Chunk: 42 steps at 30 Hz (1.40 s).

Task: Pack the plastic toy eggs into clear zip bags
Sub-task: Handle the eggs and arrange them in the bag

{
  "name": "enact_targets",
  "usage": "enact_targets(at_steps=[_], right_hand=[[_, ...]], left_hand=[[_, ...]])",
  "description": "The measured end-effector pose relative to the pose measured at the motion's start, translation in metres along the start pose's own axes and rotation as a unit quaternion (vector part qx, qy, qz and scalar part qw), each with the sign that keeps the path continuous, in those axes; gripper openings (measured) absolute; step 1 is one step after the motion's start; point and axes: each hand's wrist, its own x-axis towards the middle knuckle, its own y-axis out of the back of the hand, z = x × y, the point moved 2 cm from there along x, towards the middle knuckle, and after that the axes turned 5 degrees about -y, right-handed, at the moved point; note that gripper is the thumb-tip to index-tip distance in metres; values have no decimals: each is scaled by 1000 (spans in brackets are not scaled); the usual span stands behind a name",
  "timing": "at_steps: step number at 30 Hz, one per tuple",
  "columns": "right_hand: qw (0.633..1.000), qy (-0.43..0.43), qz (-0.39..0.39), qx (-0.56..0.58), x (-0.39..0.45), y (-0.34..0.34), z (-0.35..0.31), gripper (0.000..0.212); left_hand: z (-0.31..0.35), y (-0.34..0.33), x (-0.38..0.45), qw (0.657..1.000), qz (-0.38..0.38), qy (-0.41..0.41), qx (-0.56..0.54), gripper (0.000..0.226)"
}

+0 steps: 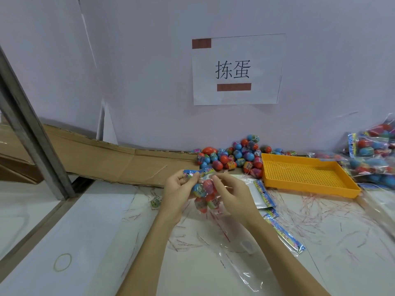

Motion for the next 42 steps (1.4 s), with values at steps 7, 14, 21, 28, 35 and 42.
enact_targets(at_steps=[7,14,21,28,35,42], right_hand=[[997,-21,-27,63,1,9,-2,25],[979,-97,-103,149,0,7,-4,28],[975,-128,-41,176,4,20,0,30],[985,-110,-63,116,2,29,-6,43],[954,-160,-141,212,-4,15,-13,36],[941,-162,-166,245,-1,19,-12,24]], left_hand=[[3,2,-1,999,-16,-24,15,5],[0,10,3,997,74,-35,-14,15],[3,11,5,999,21,35,-3,33],[11,1,-5,981,18,-125,148,50],[13,0,-7,970,103,-171,140,41],[8,3,-5,972,123,-115,166,26]])
